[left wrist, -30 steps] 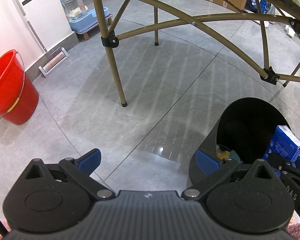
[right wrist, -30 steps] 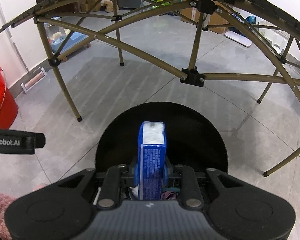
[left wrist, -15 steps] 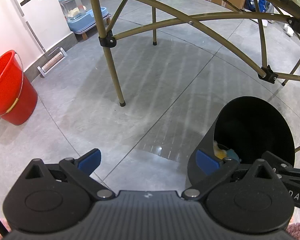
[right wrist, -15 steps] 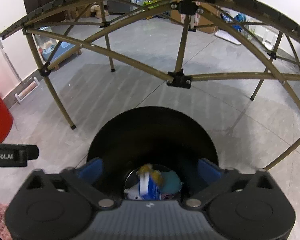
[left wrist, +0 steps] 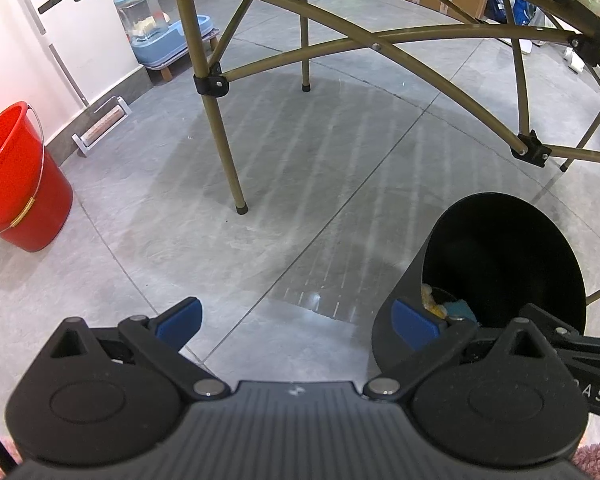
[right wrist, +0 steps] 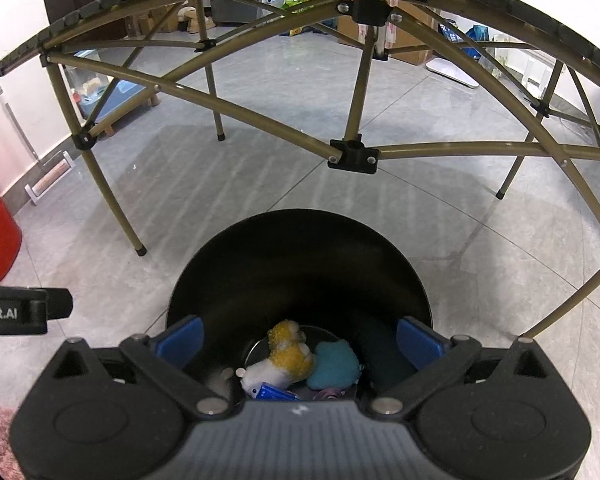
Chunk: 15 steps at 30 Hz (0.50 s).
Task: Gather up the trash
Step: 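Move both tools back toward the table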
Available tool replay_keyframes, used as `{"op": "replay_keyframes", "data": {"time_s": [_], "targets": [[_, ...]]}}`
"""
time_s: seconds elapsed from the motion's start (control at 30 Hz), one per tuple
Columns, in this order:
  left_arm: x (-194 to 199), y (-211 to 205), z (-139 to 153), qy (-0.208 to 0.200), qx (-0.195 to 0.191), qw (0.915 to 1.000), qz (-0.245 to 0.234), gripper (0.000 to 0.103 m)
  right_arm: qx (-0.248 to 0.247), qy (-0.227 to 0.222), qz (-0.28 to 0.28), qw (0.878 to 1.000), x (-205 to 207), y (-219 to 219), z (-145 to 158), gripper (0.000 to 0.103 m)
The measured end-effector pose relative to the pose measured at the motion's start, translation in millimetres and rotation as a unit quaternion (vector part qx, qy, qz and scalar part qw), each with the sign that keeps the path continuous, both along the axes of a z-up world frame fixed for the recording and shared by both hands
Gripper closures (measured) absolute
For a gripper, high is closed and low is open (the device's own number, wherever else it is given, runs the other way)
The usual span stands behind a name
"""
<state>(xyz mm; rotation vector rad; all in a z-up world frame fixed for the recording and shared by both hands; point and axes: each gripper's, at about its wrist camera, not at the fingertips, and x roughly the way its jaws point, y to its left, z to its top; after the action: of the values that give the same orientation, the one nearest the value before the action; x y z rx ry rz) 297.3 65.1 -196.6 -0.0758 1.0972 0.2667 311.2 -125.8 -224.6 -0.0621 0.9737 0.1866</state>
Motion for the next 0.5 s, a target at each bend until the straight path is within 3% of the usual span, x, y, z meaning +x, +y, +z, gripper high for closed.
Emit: {"op": "replay_keyframes", "data": {"time_s": [0.27, 0.5], "targets": [[0, -3, 10, -0.018, -0.003, 0.9998, -0.004, 0.000, 0.001, -0.012, -0.004, 1.000, -1, -4, 6, 0.000], [-2, -9, 30, -0.062, 0.004, 0.9980, -0.010, 0.000, -0.004, -0.055, -0.011, 0.998, -5, -14, 30, 0.000]]}}
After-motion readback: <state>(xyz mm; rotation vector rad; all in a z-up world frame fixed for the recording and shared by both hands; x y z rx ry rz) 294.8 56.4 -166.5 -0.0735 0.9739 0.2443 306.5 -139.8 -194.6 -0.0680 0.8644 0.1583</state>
